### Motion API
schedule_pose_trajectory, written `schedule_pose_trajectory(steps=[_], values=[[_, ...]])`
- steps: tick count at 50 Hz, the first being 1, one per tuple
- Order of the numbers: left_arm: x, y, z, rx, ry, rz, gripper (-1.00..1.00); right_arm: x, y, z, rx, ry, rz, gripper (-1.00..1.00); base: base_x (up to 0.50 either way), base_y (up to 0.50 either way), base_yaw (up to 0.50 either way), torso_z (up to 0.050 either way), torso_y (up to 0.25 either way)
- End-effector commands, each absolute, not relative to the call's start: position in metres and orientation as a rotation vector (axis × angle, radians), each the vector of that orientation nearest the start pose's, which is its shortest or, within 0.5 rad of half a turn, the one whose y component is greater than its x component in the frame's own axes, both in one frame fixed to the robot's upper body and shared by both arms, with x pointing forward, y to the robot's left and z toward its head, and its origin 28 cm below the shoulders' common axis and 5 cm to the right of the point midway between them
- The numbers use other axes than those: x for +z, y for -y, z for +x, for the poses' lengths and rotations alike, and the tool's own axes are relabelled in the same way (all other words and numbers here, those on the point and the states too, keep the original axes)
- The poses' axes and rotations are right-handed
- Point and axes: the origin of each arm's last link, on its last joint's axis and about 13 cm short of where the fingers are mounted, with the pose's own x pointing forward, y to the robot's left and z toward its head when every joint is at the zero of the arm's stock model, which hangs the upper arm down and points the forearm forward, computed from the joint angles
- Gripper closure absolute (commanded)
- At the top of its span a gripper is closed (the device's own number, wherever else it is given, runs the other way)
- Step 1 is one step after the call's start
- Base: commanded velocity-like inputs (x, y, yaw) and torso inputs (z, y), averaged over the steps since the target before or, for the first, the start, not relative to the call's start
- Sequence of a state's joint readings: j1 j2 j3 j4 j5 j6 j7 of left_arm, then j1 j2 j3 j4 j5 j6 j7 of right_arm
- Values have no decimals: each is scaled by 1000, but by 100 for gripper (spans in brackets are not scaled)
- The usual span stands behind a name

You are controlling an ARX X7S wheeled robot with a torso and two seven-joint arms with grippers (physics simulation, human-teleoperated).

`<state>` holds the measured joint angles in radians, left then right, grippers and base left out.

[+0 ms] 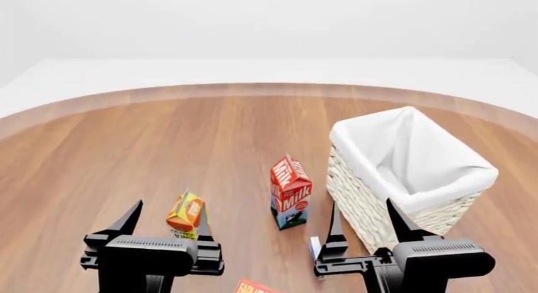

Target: Pick up the cream cheese box and the butter, and put them in the basket.

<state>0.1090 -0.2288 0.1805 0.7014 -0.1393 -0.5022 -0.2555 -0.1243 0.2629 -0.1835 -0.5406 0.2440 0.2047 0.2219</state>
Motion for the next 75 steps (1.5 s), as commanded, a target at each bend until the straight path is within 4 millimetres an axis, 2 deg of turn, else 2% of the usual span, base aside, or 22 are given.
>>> schedule_pose_trajectory(steps=[1, 10, 20, 44, 53, 65, 75], values=[[99, -201, 167, -26, 59, 71, -100, 85, 97, 173, 88, 155, 40, -100, 387, 0, 0, 0, 0], [100, -202, 167, -26, 60, 70, -100, 84, 95, 174, 76, 128, 19, -100, 60, 0, 0, 0, 0], [100, -202, 165, -26, 62, 70, -100, 93, 93, 177, 78, 116, 25, -100, 0, 0, 0, 0, 0], [105, -203, 162, -19, 75, 74, -100, 118, 78, 205, 90, 14, -57, -100, 0, 0, 0, 0, 0], [105, -203, 162, -17, 77, 75, -100, 123, 69, 210, 47, -77, -145, -100, 0, 0, 0, 0, 0], [106, -203, 162, -17, 80, 74, -100, 128, 63, 212, 120, -213, -218, -100, 0, 0, 0, 0, 0], [106, -203, 161, -20, 79, 74, -100, 132, 61, 213, 146, -361, -148, -100, 0, 0, 0, 0, 0]])
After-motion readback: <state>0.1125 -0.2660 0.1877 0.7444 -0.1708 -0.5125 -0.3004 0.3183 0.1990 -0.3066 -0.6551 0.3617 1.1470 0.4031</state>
